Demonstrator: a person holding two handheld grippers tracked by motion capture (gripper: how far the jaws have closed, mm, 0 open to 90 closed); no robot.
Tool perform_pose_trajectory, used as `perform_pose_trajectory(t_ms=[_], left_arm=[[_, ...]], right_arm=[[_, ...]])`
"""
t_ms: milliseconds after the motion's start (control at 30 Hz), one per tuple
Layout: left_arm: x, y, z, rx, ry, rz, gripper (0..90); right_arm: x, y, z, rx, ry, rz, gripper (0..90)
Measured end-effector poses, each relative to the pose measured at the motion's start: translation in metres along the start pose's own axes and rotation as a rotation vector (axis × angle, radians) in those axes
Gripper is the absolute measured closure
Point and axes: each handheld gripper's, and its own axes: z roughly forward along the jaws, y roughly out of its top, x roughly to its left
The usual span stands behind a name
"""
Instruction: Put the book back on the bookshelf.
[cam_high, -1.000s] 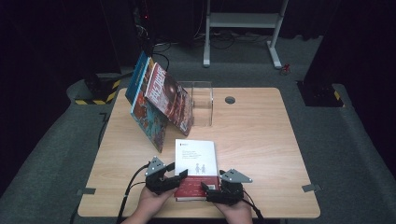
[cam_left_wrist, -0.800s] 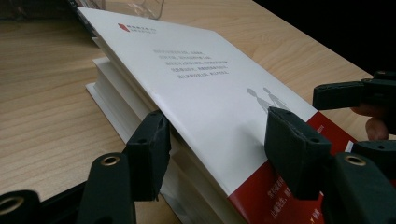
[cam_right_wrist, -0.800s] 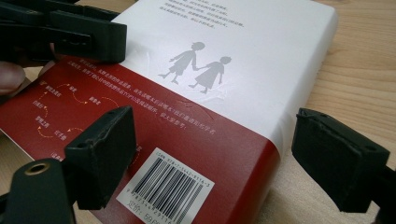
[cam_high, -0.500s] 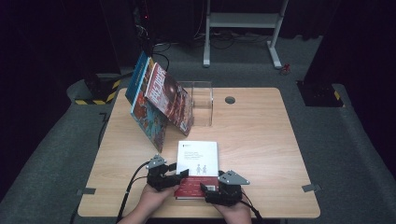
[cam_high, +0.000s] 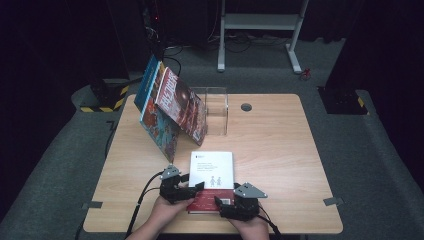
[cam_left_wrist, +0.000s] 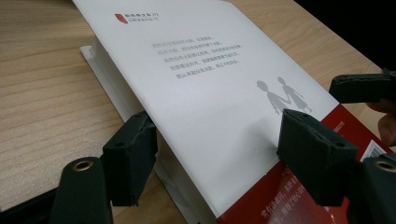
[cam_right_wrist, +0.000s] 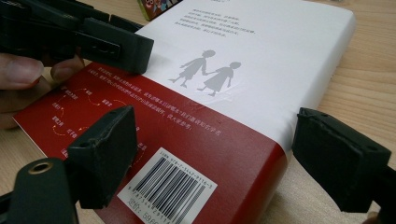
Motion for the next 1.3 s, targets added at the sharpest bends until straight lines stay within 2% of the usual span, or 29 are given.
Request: perform_pose_trajectory(t_ms=[233,300,400,500,600,800,1067,1167,1300], left_arm=[[-0.001,0.001,-0.003,-0.011,0.010,0.025,31.5],[-0.001,0.001,-0.004,-0.013,0.008,0.019,32.2],[0.000,0.002,-0.007,-0.042,0.009,0.033,37.1],[0.001,0.002,-0.009,-0.064,0.001,0.025,41.4],[0.001,0.002,-0.012,-0.097,-0.005,0.043,45.2],[0.001,0.002,-0.013,-0.107,-0.003,0.065,45.7],[0.004,0.003,-0.014,-0.104,-0.027,0.047,48.4],[0.001,0.004,-0.017,-0.146,-0.027,0.083,49.8],[-0.002,0.005,-0.018,-0.154,-0.014,0.104,50.0]], right_arm=[[0.000,0.000,0.000,-0.002,-0.001,0.003,14.0],[0.000,0.000,0.000,-0.003,0.000,0.003,14.0],[-0.001,0.000,0.000,-0.006,0.004,0.006,14.0],[-0.001,0.000,-0.001,-0.008,0.007,0.020,14.1],[-0.001,0.000,-0.002,-0.016,0.011,0.022,14.8],[-0.001,0.000,-0.002,-0.022,0.012,0.021,15.2],[0.000,0.001,-0.003,-0.024,0.005,0.007,15.8],[0.001,0.001,-0.006,-0.036,0.001,-0.005,16.3],[0.000,0.001,-0.008,-0.040,-0.011,0.001,17.1]])
